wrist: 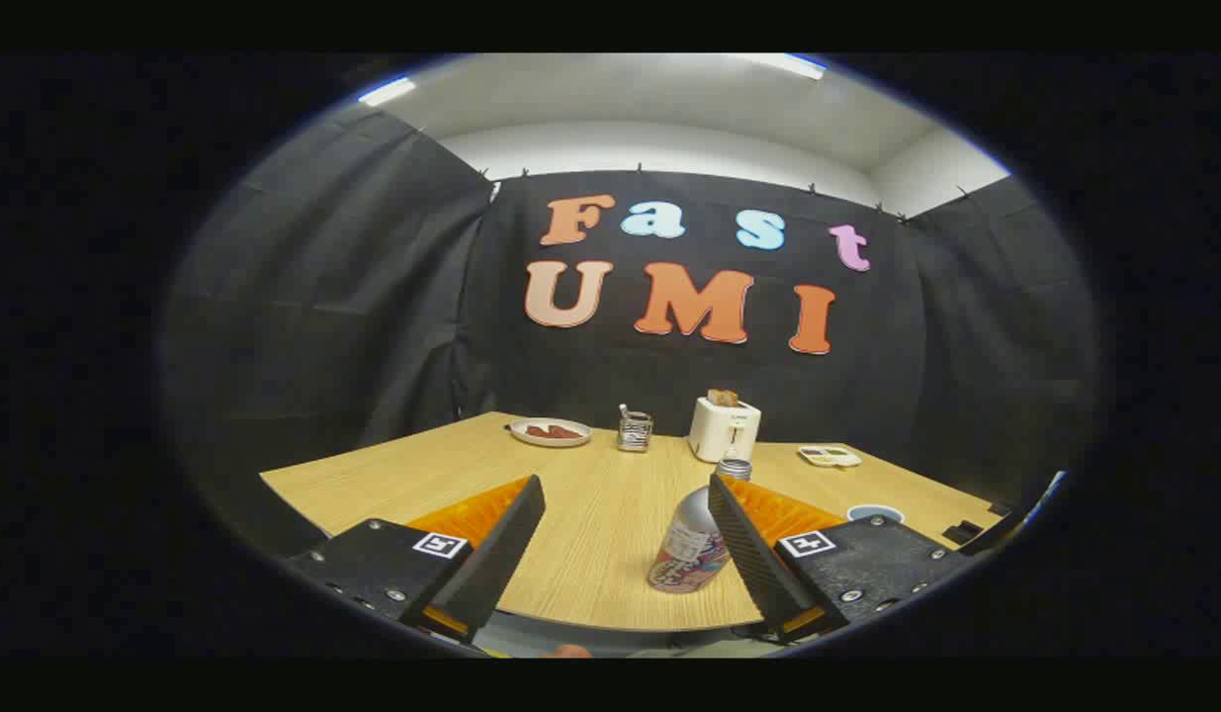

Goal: Take the bottle from table, then pour the juice into the cup, finally place the bottle on the coaster

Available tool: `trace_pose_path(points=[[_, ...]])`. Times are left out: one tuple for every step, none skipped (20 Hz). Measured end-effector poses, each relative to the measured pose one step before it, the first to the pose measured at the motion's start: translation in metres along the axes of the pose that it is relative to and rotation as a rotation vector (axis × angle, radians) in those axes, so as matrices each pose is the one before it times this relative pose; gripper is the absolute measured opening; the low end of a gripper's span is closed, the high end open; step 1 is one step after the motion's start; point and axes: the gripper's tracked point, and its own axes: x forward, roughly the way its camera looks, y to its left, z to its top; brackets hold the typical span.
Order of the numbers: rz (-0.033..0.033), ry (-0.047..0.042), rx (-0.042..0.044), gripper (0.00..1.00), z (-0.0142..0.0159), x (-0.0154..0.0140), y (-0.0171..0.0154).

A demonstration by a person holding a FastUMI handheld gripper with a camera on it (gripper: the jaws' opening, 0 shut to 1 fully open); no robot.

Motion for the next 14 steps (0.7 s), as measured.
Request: trace_pose_path(points=[[-0.00283,0.00238,0.00584,0.98,-0.00036,0.00120,-0.00260],[-0.01045,0.00487,0.00130,0.98,0.00004,0.00125,-0.00395],[-0.01102,0.00153,-0.00071,0.98,-0.00227,0.00005,-0.00430],[-0.01460,-0.00091,0.00488,0.98,0.00007,-0.00008,-0.00344],[-0.00515,-0.00472,0.01017,0.98,0.00070,-0.00019,0.00037],[0.01682,-0.00768,0.00804,0.98,0.00057,-0.00051,0.00669],[0.01457,-0.00691,-0.00064,0.99,0.00019,0.00137,0.00612],[0.00298,0.00231,-0.00577,0.98,-0.00133,0.00026,0.00244],[0.00248,0.00750,-0.00229,0.98,-0.00357,0.00038,0.00066],[0.00474,0.00818,0.00083,0.98,-0.00259,-0.00036,0.00292],[-0.00159,0.00374,-0.00329,0.98,0.00017,0.00092,0.00162],[-0.00747,-0.00047,-0.01111,0.98,-0.00009,-0.00122,-0.00138],[-0.01000,0.00303,-0.00928,0.98,-0.00050,-0.00022,-0.00359],[-0.00478,0.00553,0.00029,0.98,-0.00203,-0.00087,-0.00189]])
